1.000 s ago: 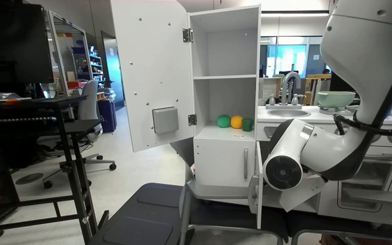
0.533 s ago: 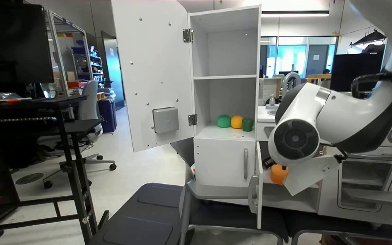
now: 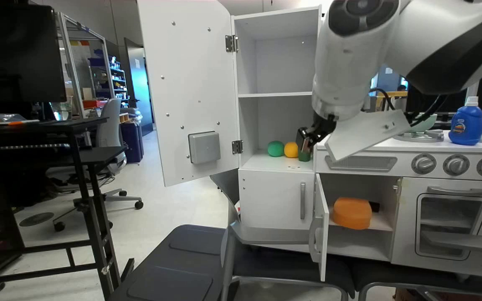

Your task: Pick up the black bottle and the orange object and put them in the cabinet

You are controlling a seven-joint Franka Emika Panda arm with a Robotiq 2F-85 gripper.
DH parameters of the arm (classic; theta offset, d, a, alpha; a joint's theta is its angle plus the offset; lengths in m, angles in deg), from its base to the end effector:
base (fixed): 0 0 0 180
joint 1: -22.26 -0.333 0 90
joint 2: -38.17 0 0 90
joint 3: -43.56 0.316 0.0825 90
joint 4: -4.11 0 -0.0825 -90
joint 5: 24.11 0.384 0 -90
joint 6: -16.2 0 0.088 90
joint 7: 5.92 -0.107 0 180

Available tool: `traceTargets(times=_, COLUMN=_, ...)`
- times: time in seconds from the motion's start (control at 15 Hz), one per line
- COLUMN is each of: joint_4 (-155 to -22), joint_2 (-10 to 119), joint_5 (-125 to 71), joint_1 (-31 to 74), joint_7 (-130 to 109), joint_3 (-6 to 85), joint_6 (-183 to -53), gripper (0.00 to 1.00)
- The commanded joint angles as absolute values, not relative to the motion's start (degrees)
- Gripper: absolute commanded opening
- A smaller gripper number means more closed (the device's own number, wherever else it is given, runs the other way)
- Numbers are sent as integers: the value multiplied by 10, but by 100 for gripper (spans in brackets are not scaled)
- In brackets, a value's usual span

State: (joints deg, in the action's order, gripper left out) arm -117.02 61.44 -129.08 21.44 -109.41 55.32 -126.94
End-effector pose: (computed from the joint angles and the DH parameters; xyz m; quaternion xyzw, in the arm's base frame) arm 0.5565 0.1303 0.2183 0.8946 -0.0071 0.3882 0.2213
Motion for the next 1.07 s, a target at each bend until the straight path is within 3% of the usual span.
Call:
traceTargets(times=0.0, joint_4=-1195, joint_2=567, joint_5=-1143, joint_1=218, joint_7=-936, joint_3=555, joint_6=-1362, gripper=100)
traceTargets(times=0.27, joint_4=-1220, joint_2=561, joint_5=-959, joint_1=216, joint_7=-760, joint_3=550, joint_6=-1423, gripper=100)
traceTargets(times=0.67, joint_4=-1185, joint_2=617, joint_5=-710, joint_1=365, joint_7=-503, joint_3=734, joint_6=-1359, gripper=100)
traceTargets(times=0.87, joint_4=-1102, joint_2=662, joint_5=-593, joint_1=383, joint_7=-387, joint_3=768, joint_6=-1286, gripper=100)
traceTargets(times=0.93, joint_4=-1079, joint_2=676, joint_5=-581, joint_1=381, joint_7=-373, joint_3=767, joint_6=-1268, gripper=100)
traceTargets(times=1.0, joint_4=-1061, joint_2=669, joint_5=-502, joint_1=292, joint_7=-318, joint_3=674, joint_6=-1273, gripper=100)
